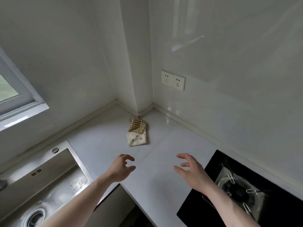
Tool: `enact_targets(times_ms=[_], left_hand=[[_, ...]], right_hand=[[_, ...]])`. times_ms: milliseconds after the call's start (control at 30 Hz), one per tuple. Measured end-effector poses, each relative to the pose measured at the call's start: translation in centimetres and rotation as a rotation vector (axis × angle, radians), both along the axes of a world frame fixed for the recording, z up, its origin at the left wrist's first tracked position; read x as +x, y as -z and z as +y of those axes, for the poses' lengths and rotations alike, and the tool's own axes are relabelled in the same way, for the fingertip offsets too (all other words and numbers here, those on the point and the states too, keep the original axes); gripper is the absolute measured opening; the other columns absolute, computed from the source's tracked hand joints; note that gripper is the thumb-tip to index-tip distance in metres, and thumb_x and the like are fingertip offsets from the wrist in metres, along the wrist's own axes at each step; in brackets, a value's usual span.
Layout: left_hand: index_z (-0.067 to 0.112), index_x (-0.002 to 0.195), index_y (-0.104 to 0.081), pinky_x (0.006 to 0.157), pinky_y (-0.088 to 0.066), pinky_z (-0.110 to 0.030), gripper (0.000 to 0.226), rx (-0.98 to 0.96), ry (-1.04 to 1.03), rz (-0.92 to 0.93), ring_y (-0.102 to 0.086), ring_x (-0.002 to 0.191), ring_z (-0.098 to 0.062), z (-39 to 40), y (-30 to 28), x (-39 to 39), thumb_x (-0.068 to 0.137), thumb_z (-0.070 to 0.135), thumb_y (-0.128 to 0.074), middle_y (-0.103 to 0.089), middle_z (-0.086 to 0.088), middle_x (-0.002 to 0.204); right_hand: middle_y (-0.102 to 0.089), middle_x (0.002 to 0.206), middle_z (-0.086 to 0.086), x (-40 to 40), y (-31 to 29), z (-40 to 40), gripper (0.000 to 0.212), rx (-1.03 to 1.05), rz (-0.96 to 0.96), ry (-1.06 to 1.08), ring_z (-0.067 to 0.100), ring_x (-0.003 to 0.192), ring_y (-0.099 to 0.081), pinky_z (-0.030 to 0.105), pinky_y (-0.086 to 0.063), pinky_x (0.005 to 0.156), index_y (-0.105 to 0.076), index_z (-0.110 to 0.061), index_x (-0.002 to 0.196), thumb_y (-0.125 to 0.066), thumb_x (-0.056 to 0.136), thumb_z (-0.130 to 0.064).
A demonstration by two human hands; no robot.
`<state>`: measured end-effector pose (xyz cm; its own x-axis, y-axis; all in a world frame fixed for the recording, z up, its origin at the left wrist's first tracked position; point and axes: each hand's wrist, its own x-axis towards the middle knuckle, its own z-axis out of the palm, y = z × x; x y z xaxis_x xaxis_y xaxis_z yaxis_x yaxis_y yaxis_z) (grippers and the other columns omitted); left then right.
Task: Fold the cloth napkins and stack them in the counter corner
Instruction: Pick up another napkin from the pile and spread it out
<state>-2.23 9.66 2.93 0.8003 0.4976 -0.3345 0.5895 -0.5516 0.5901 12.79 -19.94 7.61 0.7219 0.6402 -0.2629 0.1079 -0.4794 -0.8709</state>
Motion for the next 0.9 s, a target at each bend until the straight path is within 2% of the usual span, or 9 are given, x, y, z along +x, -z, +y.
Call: enact_targets(times_ms=[100, 200, 300, 367, 600, 700, 767, 833, 900], left_hand=[[0.029, 0.123, -0.065, 0.090, -0.048, -0.024, 0.033, -0.003, 0.048, 0.072, -0.059, 0.115, -0.017, 4.0, 1.9, 4.0, 0.091, 0.035, -0.073, -0.047, 0.005, 0.128], [0.028, 0.123, -0.067, 0.099, -0.049, -0.030, 0.038, -0.012, 0.085, 0.137, -0.059, 0.122, -0.021, 7.9, 4.1, 7.1, 0.087, 0.036, -0.075, -0.051, -0.002, 0.138], [0.025, 0.127, -0.066, 0.110, -0.043, -0.033, 0.044, 0.012, 0.119, 0.191, -0.052, 0.131, -0.023, 10.9, 5.8, 9.9, 0.086, 0.034, -0.076, -0.048, -0.006, 0.145], [0.023, 0.133, -0.063, 0.114, -0.038, -0.032, 0.049, 0.020, 0.145, 0.232, -0.047, 0.137, -0.024, 12.3, 6.8, 11.4, 0.087, 0.033, -0.075, -0.044, -0.007, 0.149], [0.019, 0.147, -0.052, 0.109, -0.045, -0.035, 0.071, -0.019, 0.187, 0.341, -0.052, 0.131, -0.029, 16.0, 11.1, 15.2, 0.081, 0.037, -0.073, -0.046, -0.006, 0.149], [0.019, 0.152, -0.046, 0.107, -0.045, -0.033, 0.065, 0.022, 0.267, 0.322, -0.052, 0.132, -0.030, 16.0, 10.8, 15.2, 0.091, 0.028, -0.064, -0.049, -0.009, 0.148], [0.023, 0.141, -0.059, 0.103, -0.047, -0.032, 0.043, 0.087, 0.331, 0.204, -0.057, 0.128, -0.029, 15.9, 9.1, 14.8, 0.098, 0.027, -0.056, -0.058, -0.008, 0.143], [0.031, 0.109, -0.076, 0.091, -0.052, -0.030, 0.023, 0.136, 0.338, 0.006, -0.068, 0.112, -0.023, 16.2, 7.0, 14.3, 0.101, 0.034, -0.055, -0.073, 0.000, 0.123], [0.038, 0.085, -0.076, 0.076, -0.055, -0.027, 0.017, 0.125, 0.295, -0.162, -0.073, 0.091, -0.012, 16.5, 4.5, 13.3, 0.097, 0.040, -0.064, -0.078, 0.011, 0.098]], right_hand=[[-0.047, 0.133, -0.027, 0.4, 0.3, 1.9, 0.039, -0.004, 0.022, 0.102, -0.005, 0.119, -0.052, 0.021, -0.054, 0.083, -0.053, -0.047, 0.126, -0.069, 0.091, -0.041], [-0.049, 0.128, -0.025, 0.3, 0.1, 4.2, 0.040, -0.041, 0.030, 0.167, -0.007, 0.116, -0.054, 0.017, -0.052, 0.079, -0.052, -0.047, 0.127, -0.069, 0.091, -0.042], [-0.049, 0.123, -0.023, 0.1, -0.6, 6.3, 0.038, -0.073, 0.065, 0.218, -0.002, 0.115, -0.056, 0.012, -0.050, 0.067, -0.051, -0.048, 0.127, -0.067, 0.093, -0.042], [-0.049, 0.123, -0.021, -0.2, -0.8, 7.5, 0.038, -0.079, 0.086, 0.258, 0.000, 0.115, -0.057, 0.014, -0.051, 0.067, -0.050, -0.050, 0.126, -0.067, 0.093, -0.043], [-0.049, 0.122, -0.019, -1.9, 0.2, 10.8, 0.038, -0.103, 0.100, 0.395, 0.001, 0.111, -0.060, 0.015, -0.051, 0.069, -0.051, -0.050, 0.126, -0.068, 0.093, -0.043], [-0.048, 0.122, -0.022, -3.1, 0.8, 11.3, 0.036, -0.119, 0.110, 0.423, -0.002, 0.111, -0.058, 0.015, -0.051, 0.072, -0.052, -0.048, 0.125, -0.068, 0.093, -0.042], [-0.048, 0.121, -0.023, -3.7, 0.9, 11.6, 0.036, -0.132, 0.119, 0.438, -0.003, 0.112, -0.057, 0.015, -0.050, 0.070, -0.052, -0.048, 0.125, -0.068, 0.093, -0.041], [-0.050, 0.123, -0.023, -4.0, 1.1, 11.9, 0.034, -0.126, 0.116, 0.455, -0.004, 0.112, -0.057, 0.015, -0.052, 0.068, -0.053, -0.048, 0.123, -0.068, 0.093, -0.040], [-0.050, 0.128, -0.025, -4.2, 1.4, 12.4, 0.032, -0.115, 0.122, 0.464, -0.006, 0.113, -0.056, 0.015, -0.054, 0.066, -0.054, -0.046, 0.122, -0.068, 0.093, -0.039]])
